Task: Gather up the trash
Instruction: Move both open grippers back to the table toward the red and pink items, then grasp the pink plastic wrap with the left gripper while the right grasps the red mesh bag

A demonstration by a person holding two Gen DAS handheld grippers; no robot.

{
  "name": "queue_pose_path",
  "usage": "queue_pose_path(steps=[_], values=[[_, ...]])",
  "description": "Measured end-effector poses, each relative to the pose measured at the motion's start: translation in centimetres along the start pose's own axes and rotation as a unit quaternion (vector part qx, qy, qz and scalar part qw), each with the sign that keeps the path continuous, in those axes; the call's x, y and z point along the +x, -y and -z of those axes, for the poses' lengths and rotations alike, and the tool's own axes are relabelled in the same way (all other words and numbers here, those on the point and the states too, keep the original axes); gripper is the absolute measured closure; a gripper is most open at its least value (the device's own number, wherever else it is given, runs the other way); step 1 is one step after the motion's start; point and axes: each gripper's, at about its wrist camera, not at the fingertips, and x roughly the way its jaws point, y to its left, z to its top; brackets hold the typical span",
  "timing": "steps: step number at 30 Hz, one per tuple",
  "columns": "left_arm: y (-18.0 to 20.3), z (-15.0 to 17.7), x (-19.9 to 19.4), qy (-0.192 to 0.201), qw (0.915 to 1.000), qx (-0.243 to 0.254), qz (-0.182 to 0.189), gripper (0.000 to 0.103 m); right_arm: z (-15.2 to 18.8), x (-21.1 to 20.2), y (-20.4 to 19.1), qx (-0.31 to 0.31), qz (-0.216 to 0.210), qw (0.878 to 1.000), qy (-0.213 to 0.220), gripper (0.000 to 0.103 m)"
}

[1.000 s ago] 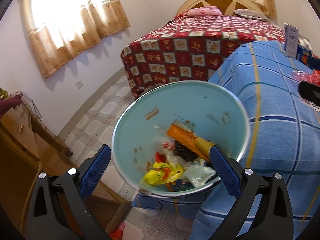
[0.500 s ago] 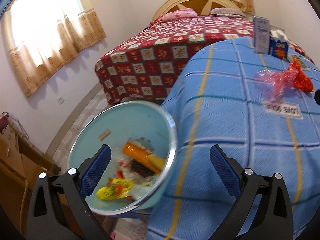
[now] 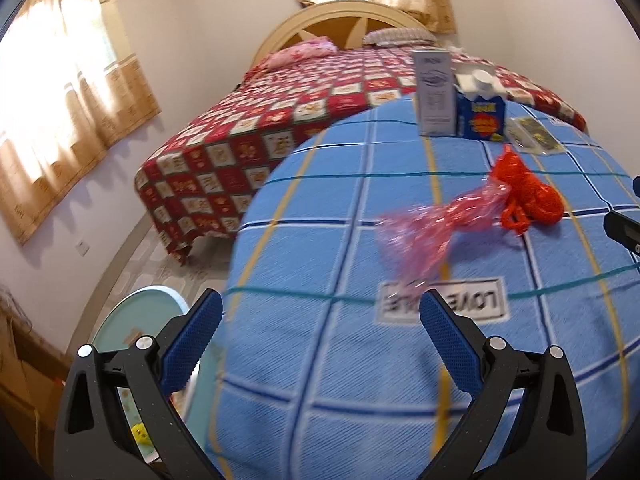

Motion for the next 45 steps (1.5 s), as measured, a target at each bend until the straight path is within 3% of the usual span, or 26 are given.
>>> queue_pose_path(steps=[6,17,19,21,23,26,31,37,39,40,41,42,45], values=[[3.0,-1.4,1.5,-0.007,0.9995,0.024,0.02,0.006,0.7,0.3,3.0,0.024,0.011,1.0,-0.01,0.014],[3.6,-2.7,4.4,-0.043,0.9981,0.007,0.044,0.008,0.3,1.3,4.9,0.039,0.013,0.999,-0.026,0.014],[3.5,-2.8,4.5,-0.042,0.9979,0.009,0.048,0.018,0.1,1.5,4.8,0.039,0.013,0.999,-0.029,0.014],[3.6,-2.7,4.5,-0.048,0.9968,0.015,0.062,0.05,-0.1,1.8,4.7,0.041,0.01,0.999,-0.032,0.014],[3.3,-2.5,4.6,-0.053,0.9954,0.015,0.078,0.068,-0.5,2.0,4.5,0.043,0.005,0.999,-0.031,0.014],[2.9,-2.3,4.2,-0.043,0.9961,0.016,0.075,0.075,-1.5,2.5,3.7,0.042,-0.005,0.999,-0.03,0.014],[0.9,-2.6,2.8,-0.02,0.9978,-0.003,0.063,0.075,-2.9,3.9,2.1,0.024,-0.013,0.999,-0.033,0.014],[-2.9,-2.5,2.6,-0.009,0.9991,-0.035,0.02,0.075,-3.8,6.6,-0.1,-0.002,-0.019,0.998,-0.062,0.016],[-3.9,-2.2,2.7,-0.011,0.9988,-0.046,0.016,0.075,-3.8,7.6,-0.5,-0.006,-0.027,0.996,-0.083,0.021],[-4.4,-2.0,2.7,-0.01,0.9986,-0.05,0.012,0.075,-3.8,7.8,-0.6,-0.004,-0.035,0.995,-0.093,0.033],[-5.1,-1.8,2.7,-0.01,0.9984,-0.055,0.007,0.075,-3.8,8.1,-0.6,0.002,-0.054,0.993,-0.103,0.058],[-5.5,-1.6,2.7,-0.01,0.9982,-0.059,0.006,0.075,-3.7,8.1,-0.8,0.0,-0.063,0.992,-0.109,0.07],[-6.5,-0.9,2.4,-0.009,0.9979,-0.064,0.002,0.075,-3.6,7.6,-1.2,-0.007,-0.066,0.992,-0.103,0.081]])
